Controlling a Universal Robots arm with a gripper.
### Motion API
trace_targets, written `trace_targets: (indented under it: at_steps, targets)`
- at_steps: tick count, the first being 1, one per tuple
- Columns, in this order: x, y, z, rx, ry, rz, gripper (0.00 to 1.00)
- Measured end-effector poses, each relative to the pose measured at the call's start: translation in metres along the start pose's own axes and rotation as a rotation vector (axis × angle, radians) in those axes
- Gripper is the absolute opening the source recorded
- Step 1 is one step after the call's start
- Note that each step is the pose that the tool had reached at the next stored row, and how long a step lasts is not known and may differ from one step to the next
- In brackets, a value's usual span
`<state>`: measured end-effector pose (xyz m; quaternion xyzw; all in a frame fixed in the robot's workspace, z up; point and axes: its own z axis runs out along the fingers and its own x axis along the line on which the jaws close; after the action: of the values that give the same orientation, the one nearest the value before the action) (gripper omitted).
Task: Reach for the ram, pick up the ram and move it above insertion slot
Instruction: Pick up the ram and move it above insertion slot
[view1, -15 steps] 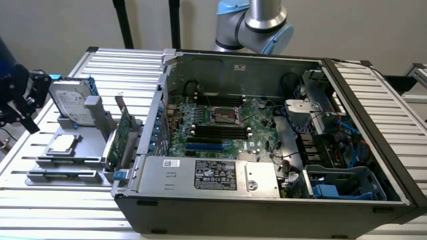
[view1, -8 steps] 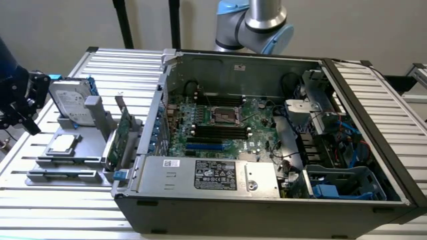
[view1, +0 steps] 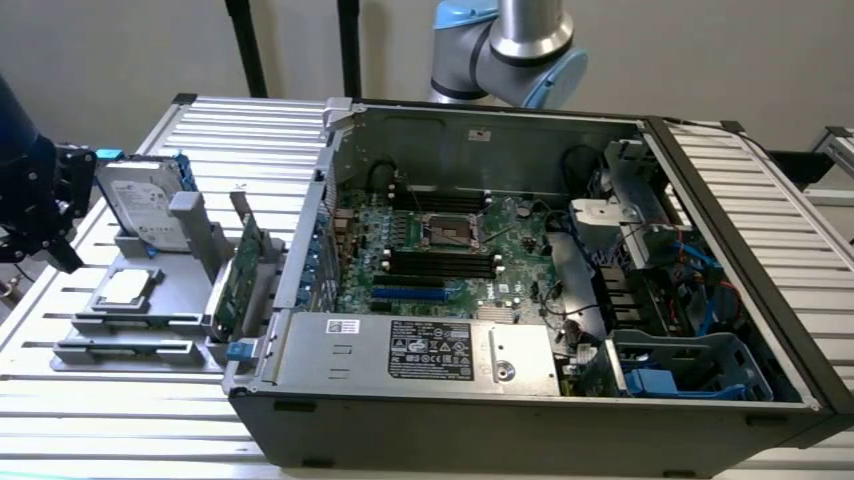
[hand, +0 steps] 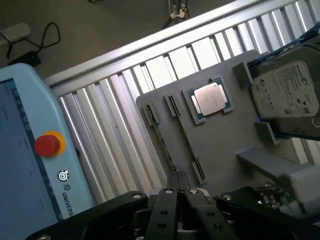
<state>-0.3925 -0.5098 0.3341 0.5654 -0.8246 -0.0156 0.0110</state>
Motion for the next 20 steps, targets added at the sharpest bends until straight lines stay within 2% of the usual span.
trace_targets:
  at_steps: [15,20]
  targets:
    - [0.0000,-0.0002,0.0046,0.0078,0.0076,-0.273,0.11]
    - [0.0000,-0.0003,0.0057,0.0151,0.0089,-0.364,0.11]
